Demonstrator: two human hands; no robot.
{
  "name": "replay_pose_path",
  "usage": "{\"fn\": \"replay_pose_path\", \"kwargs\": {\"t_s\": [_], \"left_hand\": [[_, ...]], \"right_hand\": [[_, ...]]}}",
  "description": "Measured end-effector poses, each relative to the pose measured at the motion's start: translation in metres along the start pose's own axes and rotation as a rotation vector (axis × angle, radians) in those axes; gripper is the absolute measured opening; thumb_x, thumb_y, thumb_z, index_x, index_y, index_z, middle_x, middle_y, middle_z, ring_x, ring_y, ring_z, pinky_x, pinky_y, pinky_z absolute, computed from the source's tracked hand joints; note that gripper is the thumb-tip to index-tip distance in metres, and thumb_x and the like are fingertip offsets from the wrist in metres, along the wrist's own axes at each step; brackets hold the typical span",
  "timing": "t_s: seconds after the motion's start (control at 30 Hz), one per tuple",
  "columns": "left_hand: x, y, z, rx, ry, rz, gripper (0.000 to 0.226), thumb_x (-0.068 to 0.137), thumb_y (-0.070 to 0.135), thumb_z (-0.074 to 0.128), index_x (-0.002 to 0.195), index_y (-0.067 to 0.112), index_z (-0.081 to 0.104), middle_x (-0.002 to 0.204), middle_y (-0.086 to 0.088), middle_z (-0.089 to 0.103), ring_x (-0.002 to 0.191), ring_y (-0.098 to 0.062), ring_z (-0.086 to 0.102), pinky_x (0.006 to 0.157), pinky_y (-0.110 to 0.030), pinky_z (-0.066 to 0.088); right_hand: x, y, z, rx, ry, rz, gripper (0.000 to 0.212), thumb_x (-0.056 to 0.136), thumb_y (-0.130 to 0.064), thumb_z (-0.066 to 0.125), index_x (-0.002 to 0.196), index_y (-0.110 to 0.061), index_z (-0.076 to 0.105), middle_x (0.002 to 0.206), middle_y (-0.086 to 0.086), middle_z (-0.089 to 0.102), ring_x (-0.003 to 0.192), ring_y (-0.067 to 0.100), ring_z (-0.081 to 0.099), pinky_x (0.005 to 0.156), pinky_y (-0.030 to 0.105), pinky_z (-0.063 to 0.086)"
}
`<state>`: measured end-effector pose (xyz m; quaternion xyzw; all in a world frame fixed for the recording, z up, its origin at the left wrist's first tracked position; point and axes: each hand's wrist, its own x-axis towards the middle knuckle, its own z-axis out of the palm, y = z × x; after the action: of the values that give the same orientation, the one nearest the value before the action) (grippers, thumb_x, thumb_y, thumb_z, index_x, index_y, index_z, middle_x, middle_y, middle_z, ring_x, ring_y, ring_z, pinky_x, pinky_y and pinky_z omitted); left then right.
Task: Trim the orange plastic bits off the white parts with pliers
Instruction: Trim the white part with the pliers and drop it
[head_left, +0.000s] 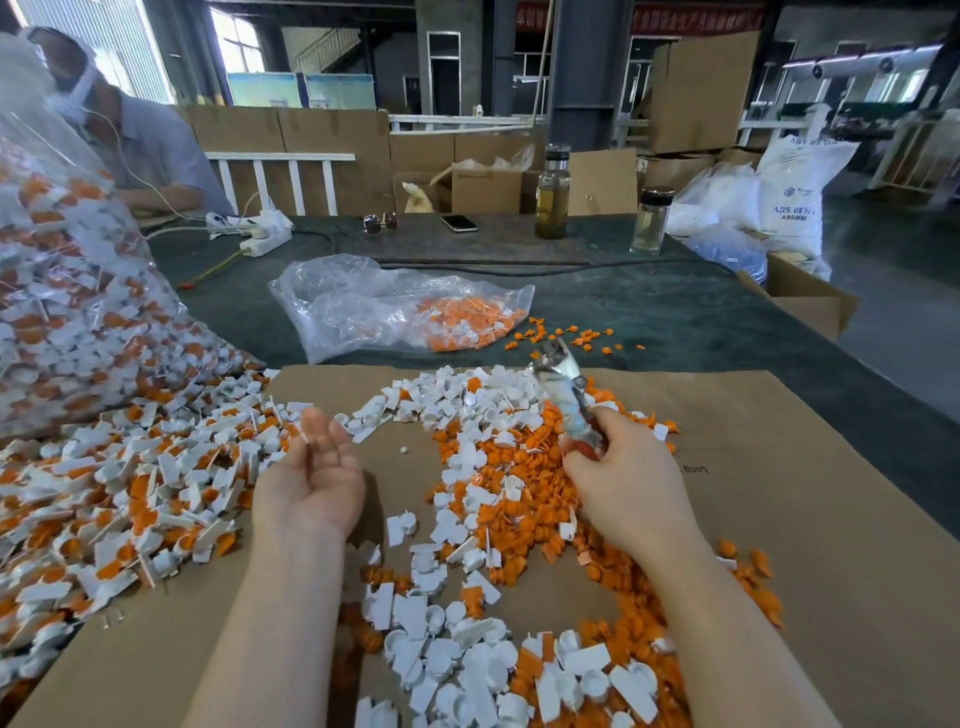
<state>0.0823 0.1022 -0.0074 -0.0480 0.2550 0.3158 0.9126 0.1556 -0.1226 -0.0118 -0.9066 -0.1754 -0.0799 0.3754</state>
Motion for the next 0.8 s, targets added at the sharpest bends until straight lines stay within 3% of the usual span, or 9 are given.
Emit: {"fn": "replay_pose_path", "kwargs": {"t_s": [0.07,0.27,0.33,0.43,0.53,0.63,0.7,0.8], "left_hand": [[0.003,0.005,-0.001,-0.105,-0.006,0.013,0.03,0.108,0.019,0.035,0.11,0.003,0.061,0.079,-0.009,0.077,0.068,-0.015,0.076,0.057,-0.028,0.056],[0.007,0.003,-0.007,-0.082,-0.036,0.033,0.036,0.104,0.039,0.042,0.107,0.007,0.058,0.084,-0.01,0.077,0.074,-0.018,0.076,0.067,-0.03,0.057],[0.006,0.001,-0.006,0.165,-0.042,0.008,0.033,0.101,0.037,0.05,0.112,0.01,0.063,0.084,-0.003,0.077,0.073,-0.01,0.073,0.07,-0.025,0.057],[-0.001,-0.01,-0.003,0.78,-0.109,0.07,0.023,0.091,0.027,0.068,0.111,0.015,0.069,0.083,0.004,0.075,0.069,-0.006,0.066,0.065,-0.024,0.056],[-0.015,-0.03,-0.004,1.486,-0.293,0.346,0.009,0.086,0.027,0.074,0.093,0.031,0.073,0.082,0.017,0.073,0.084,-0.007,0.066,0.068,-0.023,0.05],[-0.019,-0.048,-0.012,2.057,-0.584,0.57,0.012,0.09,0.028,0.071,0.084,0.039,0.069,0.092,0.018,0.065,0.083,-0.002,0.061,0.064,-0.015,0.047],[-0.017,-0.054,-0.016,2.26,-0.668,0.659,0.016,0.092,0.028,0.068,0.087,0.043,0.067,0.102,0.014,0.055,0.09,-0.001,0.053,0.072,-0.018,0.044],[-0.012,-0.057,-0.02,2.332,-0.759,0.744,0.014,0.093,0.031,0.066,0.1,0.042,0.071,0.104,0.01,0.049,0.106,-0.012,0.048,0.091,-0.031,0.043]], "right_hand": [[0.002,0.002,-0.001,0.01,0.013,0.051,0.022,0.092,-0.027,0.055,0.072,-0.031,0.046,0.069,-0.009,0.056,0.06,0.008,0.059,0.048,0.025,0.04],[0.006,0.007,-0.001,-0.106,0.015,0.111,0.019,0.091,-0.03,0.054,0.074,-0.029,0.045,0.069,-0.012,0.051,0.06,0.006,0.052,0.046,0.021,0.028],[0.006,0.007,0.001,-0.106,-0.006,0.11,0.02,0.09,-0.03,0.055,0.073,-0.031,0.045,0.069,-0.011,0.053,0.059,0.005,0.055,0.045,0.02,0.03],[0.006,0.007,0.003,-0.145,-0.019,0.092,0.023,0.09,-0.032,0.056,0.071,-0.032,0.043,0.068,-0.012,0.054,0.057,0.006,0.054,0.044,0.019,0.03],[0.006,0.006,0.004,-0.164,-0.02,0.082,0.025,0.09,-0.032,0.056,0.069,-0.033,0.042,0.068,-0.013,0.053,0.056,0.006,0.053,0.044,0.019,0.03],[0.006,0.006,0.004,-0.142,-0.035,0.084,0.024,0.089,-0.033,0.057,0.07,-0.032,0.044,0.068,-0.012,0.056,0.056,0.007,0.054,0.045,0.019,0.031],[0.005,0.006,0.003,-0.098,-0.053,0.081,0.022,0.09,-0.033,0.058,0.071,-0.031,0.046,0.069,-0.011,0.057,0.057,0.008,0.055,0.046,0.02,0.035],[0.004,0.004,0.0,0.057,-0.123,0.082,0.015,0.089,-0.028,0.062,0.075,-0.027,0.055,0.073,-0.005,0.06,0.065,0.013,0.06,0.055,0.033,0.053]]}}
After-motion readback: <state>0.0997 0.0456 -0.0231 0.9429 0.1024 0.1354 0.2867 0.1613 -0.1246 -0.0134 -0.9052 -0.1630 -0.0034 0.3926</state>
